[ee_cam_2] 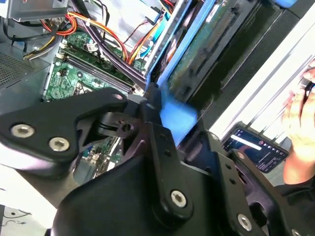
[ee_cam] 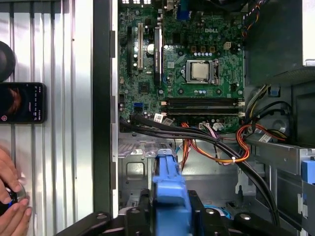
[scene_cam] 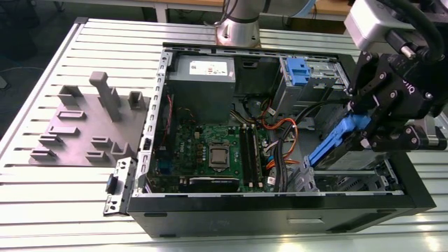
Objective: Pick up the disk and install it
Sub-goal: 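Insert the disk into the insertion slot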
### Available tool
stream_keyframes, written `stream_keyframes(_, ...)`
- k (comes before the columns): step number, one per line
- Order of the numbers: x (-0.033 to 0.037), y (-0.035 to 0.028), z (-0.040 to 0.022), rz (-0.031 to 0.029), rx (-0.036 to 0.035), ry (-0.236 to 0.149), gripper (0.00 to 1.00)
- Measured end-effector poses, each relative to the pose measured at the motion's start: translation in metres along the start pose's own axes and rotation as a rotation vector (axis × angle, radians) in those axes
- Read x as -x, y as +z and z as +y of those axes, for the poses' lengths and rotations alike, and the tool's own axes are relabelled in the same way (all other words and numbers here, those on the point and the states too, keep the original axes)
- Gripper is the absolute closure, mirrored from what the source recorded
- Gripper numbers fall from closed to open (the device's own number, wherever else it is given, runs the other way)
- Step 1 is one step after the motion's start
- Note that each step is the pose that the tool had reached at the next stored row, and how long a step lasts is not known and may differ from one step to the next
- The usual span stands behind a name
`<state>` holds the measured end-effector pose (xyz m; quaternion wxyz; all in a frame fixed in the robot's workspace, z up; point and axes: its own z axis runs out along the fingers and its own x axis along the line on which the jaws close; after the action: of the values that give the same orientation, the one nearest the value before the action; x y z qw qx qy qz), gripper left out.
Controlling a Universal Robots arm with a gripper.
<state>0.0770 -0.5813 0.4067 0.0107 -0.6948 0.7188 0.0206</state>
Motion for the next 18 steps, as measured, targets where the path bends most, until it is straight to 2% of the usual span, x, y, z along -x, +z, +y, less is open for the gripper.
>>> stream_keyframes(1,0.0,0.0004,0.0,-0.0002,-0.0002,0.0,0.62)
stream_keyframes(2,-0.0001,0.0008,-0.0001,0.0001,-0.0003,0.0,0.56)
stream_keyframes(10,-0.0006,0.0143,-0.0002,-0.0002,-0.0006,0.0,0.56)
stream_keyframes(11,-0.0007,0.0161,-0.0002,-0.0002,-0.0006,0.0,0.58)
stream_keyframes(12,-0.0008,0.0179,-0.0003,-0.0001,-0.0006,0.0,0.64)
stream_keyframes(13,-0.0009,0.0196,-0.0003,-0.0001,-0.0006,0.0,0.64)
stream_keyframes(15,-0.001,0.0232,-0.0003,-0.0002,-0.0006,0.0,0.76)
stream_keyframes(16,-0.0011,0.025,-0.0004,-0.0001,-0.0006,0.0,0.76)
stream_keyframes(18,-0.0013,0.029,-0.0004,-0.0002,-0.0006,0.0,0.88)
